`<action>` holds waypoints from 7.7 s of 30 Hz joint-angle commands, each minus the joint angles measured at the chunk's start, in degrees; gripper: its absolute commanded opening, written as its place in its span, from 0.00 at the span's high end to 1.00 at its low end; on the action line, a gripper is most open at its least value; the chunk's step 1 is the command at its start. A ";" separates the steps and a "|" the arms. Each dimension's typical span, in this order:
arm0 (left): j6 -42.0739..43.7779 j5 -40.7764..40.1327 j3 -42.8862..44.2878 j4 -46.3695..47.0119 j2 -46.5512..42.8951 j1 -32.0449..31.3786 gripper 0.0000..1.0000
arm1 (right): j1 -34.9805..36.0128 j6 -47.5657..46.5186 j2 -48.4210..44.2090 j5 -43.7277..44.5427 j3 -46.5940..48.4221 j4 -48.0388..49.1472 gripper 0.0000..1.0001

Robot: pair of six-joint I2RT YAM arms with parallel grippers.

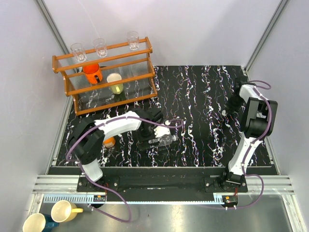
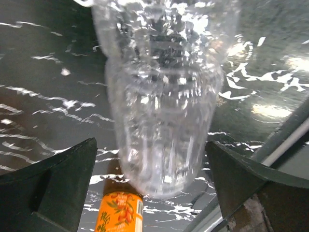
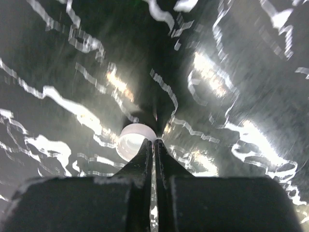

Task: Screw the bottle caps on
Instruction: Pick up the bottle cap from the center of the board.

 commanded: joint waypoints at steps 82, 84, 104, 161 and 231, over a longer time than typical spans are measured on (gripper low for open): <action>-32.50 4.60 18.61 9.37 -14.00 2.05 0.62 | 63.09 22.05 -40.98 9.29 -20.05 16.56 1.00; -32.24 4.08 17.90 9.46 -14.53 1.70 0.62 | 63.09 22.14 -41.07 9.46 -20.05 16.48 1.00; -31.44 -0.23 14.47 11.48 -16.11 0.38 0.66 | 63.18 21.44 -41.25 8.15 -19.17 15.51 1.00; -137.80 77.73 5.33 119.15 -15.14 20.15 1.00 | 88.93 -82.44 -63.40 26.77 -44.22 84.05 0.12; -132.08 75.09 -3.02 111.50 -22.09 21.73 1.00 | 96.49 -82.28 -55.39 29.06 -39.47 94.43 0.57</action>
